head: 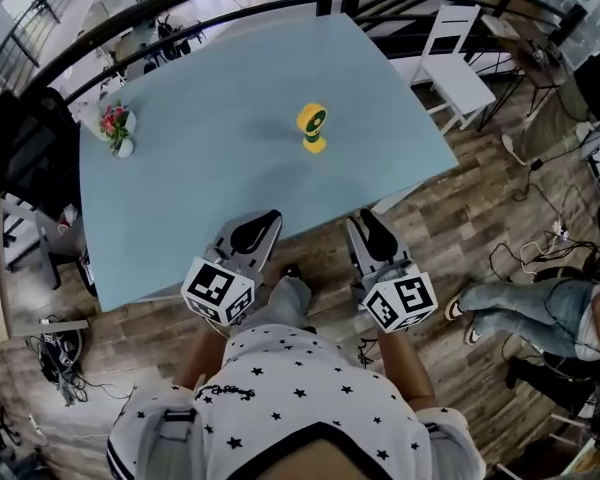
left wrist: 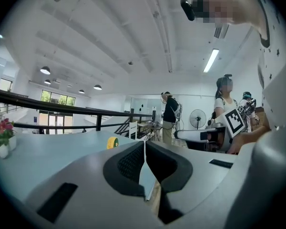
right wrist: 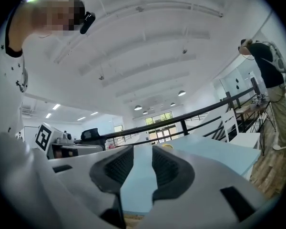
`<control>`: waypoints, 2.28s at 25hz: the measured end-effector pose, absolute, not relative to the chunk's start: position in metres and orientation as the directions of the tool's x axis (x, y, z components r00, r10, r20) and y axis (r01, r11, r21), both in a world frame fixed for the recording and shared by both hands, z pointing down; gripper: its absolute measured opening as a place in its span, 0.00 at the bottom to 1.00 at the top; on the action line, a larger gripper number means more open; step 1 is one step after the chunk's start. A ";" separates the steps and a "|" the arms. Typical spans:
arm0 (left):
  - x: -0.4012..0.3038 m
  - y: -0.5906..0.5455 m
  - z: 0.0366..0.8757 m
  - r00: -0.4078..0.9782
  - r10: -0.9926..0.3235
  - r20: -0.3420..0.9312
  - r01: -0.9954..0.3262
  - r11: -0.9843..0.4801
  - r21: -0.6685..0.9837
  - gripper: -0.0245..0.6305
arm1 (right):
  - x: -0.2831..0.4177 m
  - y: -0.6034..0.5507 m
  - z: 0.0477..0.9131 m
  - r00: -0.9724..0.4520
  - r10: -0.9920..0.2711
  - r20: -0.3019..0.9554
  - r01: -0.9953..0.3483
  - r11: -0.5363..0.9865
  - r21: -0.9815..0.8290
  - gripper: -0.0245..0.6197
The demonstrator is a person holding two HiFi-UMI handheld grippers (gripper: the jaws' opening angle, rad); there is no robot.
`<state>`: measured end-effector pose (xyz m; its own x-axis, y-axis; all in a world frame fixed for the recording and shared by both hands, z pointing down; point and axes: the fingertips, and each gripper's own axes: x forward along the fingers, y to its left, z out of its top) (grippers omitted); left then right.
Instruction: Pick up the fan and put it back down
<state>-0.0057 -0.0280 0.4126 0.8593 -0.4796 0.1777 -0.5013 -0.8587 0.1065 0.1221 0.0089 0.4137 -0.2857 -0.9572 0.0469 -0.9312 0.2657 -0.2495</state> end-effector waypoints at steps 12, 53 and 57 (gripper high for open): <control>-0.022 -0.118 0.435 0.812 -0.540 0.220 -0.572 -0.813 0.114 0.08 | 0.124 -0.102 0.453 -0.310 -0.936 0.166 -0.931 0.264 -0.251 0.23; -0.053 -0.156 0.474 0.496 -0.765 0.411 -0.864 -0.482 0.144 0.08 | 0.120 -0.270 0.608 -0.456 -0.773 0.441 -0.884 0.452 -0.121 0.36; -0.059 -0.152 0.473 0.476 -0.777 0.412 -0.876 -0.461 0.143 0.09 | 0.115 -0.279 0.610 -0.448 -0.779 0.440 -0.887 0.449 -0.108 0.33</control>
<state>-0.0594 -0.1518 0.4733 0.4759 -0.7770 0.4121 -0.8760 -0.4607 0.1430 0.1154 -0.2786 0.6096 -0.4477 -0.7787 0.4396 -0.8871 0.4487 -0.1085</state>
